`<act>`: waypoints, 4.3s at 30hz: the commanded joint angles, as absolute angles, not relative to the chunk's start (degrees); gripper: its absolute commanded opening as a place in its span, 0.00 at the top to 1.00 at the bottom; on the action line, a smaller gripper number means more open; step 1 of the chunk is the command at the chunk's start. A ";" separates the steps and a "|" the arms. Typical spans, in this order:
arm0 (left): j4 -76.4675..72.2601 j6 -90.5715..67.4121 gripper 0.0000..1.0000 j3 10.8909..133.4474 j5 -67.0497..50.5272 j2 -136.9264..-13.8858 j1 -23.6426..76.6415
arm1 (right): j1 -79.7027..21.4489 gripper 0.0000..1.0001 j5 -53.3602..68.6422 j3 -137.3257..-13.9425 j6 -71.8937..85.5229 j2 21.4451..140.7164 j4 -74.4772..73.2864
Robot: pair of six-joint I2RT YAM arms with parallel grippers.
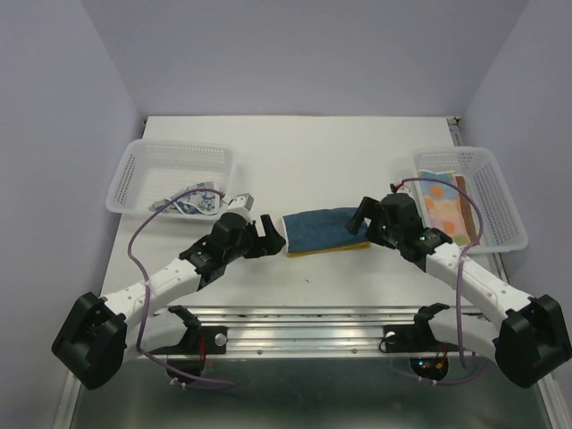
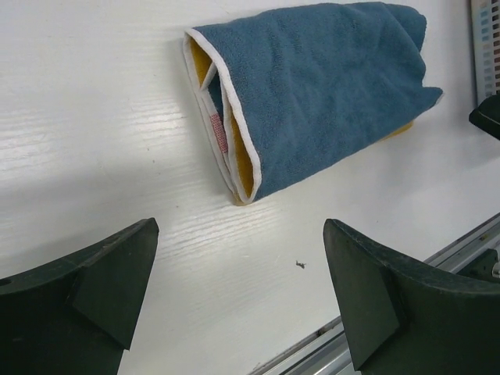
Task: Fold and stack the towels
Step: Fold the towel, then neatly place the folded towel into the bin
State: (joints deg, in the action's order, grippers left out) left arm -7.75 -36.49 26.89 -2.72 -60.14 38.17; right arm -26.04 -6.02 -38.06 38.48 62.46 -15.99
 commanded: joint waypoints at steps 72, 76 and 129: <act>-4.40 -36.39 0.01 25.93 4.66 -52.82 36.47 | -30.06 0.99 -29.67 -59.15 24.98 108.65 -9.57; -3.78 -36.56 0.01 25.84 5.71 -52.56 36.30 | -29.97 0.99 -37.60 -59.50 13.56 103.37 -13.61; -3.34 -33.93 0.01 27.95 6.42 -55.28 31.91 | -10.02 0.99 -20.12 -71.53 -50.01 59.59 -34.70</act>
